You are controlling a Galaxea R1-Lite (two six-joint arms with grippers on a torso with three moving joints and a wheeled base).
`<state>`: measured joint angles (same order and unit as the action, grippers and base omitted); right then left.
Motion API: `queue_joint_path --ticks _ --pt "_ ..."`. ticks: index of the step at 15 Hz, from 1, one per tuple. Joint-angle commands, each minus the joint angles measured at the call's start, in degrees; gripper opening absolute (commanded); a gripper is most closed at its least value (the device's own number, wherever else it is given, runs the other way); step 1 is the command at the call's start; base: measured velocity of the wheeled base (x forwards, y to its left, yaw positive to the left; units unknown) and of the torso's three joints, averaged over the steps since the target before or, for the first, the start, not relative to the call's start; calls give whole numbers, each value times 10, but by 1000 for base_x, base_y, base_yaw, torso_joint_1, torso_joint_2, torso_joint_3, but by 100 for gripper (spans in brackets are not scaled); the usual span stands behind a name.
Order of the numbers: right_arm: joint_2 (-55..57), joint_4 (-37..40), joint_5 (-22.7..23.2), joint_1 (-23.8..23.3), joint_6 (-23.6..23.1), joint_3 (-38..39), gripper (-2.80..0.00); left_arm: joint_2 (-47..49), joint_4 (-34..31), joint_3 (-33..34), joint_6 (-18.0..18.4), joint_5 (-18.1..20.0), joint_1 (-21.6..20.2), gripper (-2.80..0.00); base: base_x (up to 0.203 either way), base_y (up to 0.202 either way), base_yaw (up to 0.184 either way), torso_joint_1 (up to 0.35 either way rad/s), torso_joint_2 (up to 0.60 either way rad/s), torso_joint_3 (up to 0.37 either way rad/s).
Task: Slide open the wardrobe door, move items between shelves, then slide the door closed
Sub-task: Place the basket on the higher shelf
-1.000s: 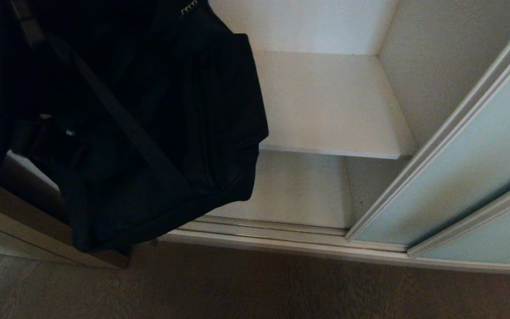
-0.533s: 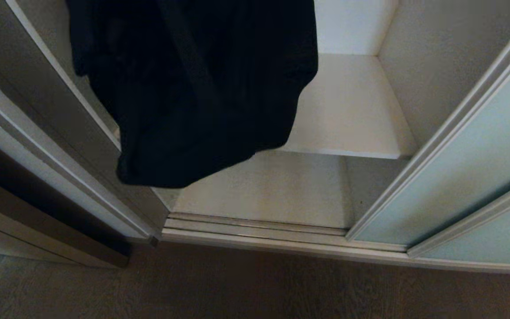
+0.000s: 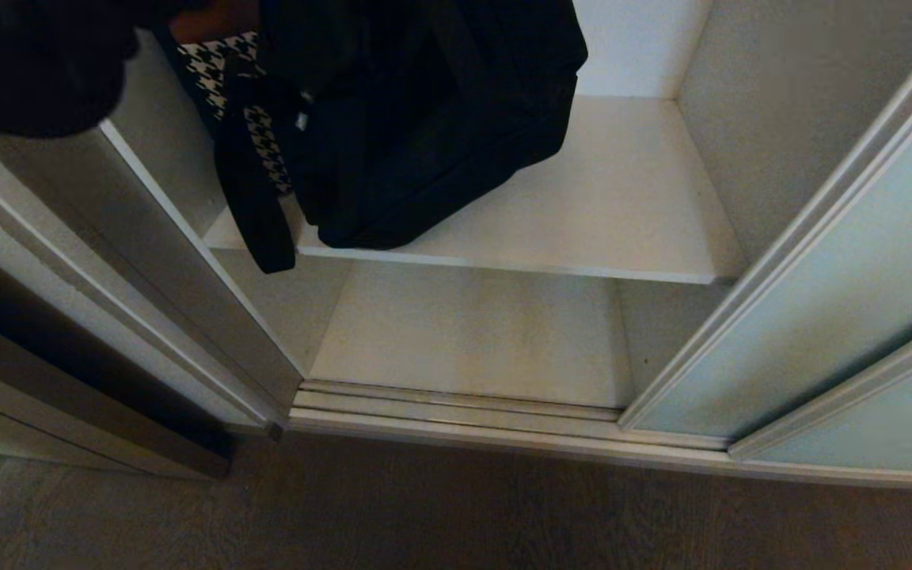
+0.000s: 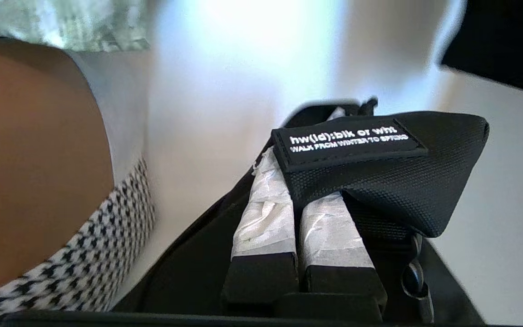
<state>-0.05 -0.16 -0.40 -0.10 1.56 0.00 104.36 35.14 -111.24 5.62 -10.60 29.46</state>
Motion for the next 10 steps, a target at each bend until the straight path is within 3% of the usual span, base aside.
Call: queue_joint_path --ticks 1,10 --pt "0 0 0 0 0 1 -280 65 82 1 -1 -19 -1 -280 0 0 0 0 0 0" --pt "0 0 0 0 0 1 -280 81 104 8 5 -34 3 -280 0 0 0 0 0 0"
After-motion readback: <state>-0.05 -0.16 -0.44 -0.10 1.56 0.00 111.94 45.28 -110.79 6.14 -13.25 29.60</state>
